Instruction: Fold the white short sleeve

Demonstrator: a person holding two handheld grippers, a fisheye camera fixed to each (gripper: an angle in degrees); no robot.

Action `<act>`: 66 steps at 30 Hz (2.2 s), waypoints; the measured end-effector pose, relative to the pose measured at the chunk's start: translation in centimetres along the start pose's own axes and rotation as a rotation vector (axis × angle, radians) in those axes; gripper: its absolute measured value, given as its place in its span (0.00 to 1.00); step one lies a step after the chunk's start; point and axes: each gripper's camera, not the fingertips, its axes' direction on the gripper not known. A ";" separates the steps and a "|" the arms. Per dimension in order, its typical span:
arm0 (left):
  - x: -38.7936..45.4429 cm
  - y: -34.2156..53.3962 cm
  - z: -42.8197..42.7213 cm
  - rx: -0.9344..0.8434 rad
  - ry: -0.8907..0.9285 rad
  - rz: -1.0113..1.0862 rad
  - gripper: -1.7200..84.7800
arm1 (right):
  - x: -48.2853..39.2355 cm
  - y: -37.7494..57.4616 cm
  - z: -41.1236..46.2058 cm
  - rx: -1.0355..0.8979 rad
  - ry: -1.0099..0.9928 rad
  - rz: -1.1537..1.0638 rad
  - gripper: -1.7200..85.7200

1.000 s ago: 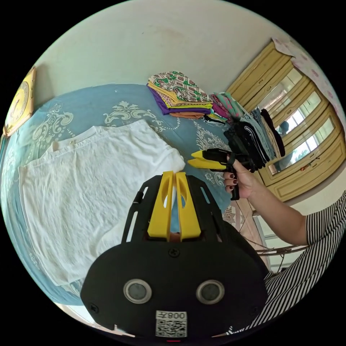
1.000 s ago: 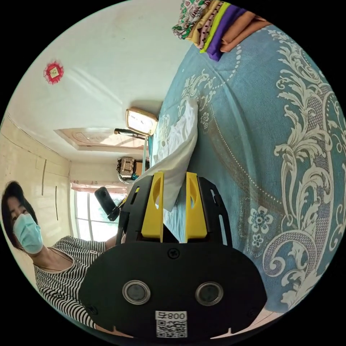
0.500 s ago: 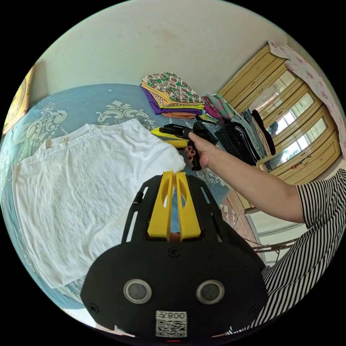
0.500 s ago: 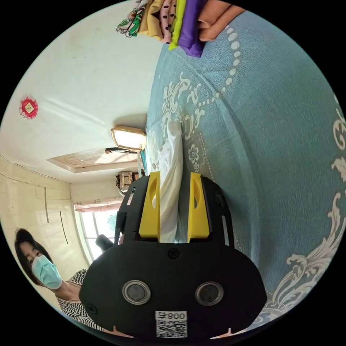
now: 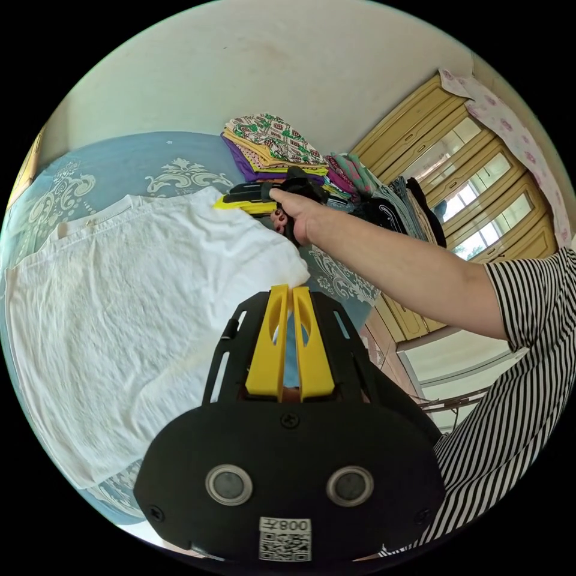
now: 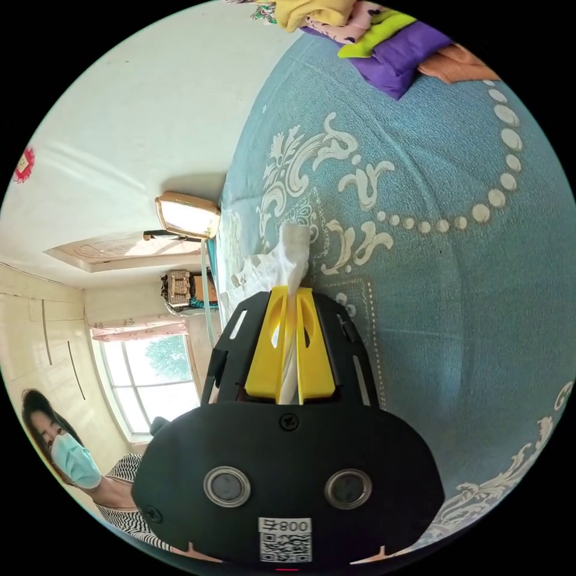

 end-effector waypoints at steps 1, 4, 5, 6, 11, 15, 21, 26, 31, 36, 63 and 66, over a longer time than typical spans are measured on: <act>0.0 -0.1 -1.1 0.011 0.011 -0.008 0.03 | -0.1 0.2 0.1 0.014 -0.011 -0.013 0.05; -0.2 -0.1 -4.4 0.044 0.043 -0.031 0.03 | -0.9 0.9 0.3 0.047 -0.051 -0.062 0.04; -0.2 0.0 -6.0 0.059 0.051 -0.036 0.03 | -1.1 1.0 0.5 0.054 -0.064 -0.072 0.04; -0.2 0.1 -6.8 0.067 0.052 -0.038 0.03 | -1.7 1.3 0.9 0.058 -0.091 -0.094 0.04; -1.2 1.4 -15.5 0.161 0.062 -0.105 0.03 | -5.9 2.0 4.4 0.043 -0.129 -0.218 0.04; -2.7 3.0 -22.0 0.244 0.050 -0.193 0.03 | -9.9 2.3 10.1 -0.003 -0.130 -0.322 0.04; -5.8 6.4 -31.2 0.377 0.055 -0.382 0.03 | -12.5 2.1 21.4 -0.104 -0.112 -0.394 0.04; -8.9 9.6 -36.9 0.460 0.077 -0.565 0.03 | -11.5 1.7 30.5 -0.176 -0.072 -0.396 0.04; -11.4 11.2 -40.6 0.508 0.100 -0.700 0.04 | -8.4 0.8 39.1 -0.242 -0.006 -0.368 0.04; -12.4 11.3 -42.7 0.511 0.119 -0.754 0.04 | -5.5 -0.3 45.2 -0.287 0.062 -0.357 0.04; -3.6 8.0 -50.8 0.560 -0.079 -0.768 0.02 | 12.9 0.7 63.0 -0.361 0.106 -0.423 0.10; -2.4 4.5 -50.0 0.485 -0.106 -0.637 0.02 | 13.6 4.6 60.4 -0.322 0.145 -0.545 0.10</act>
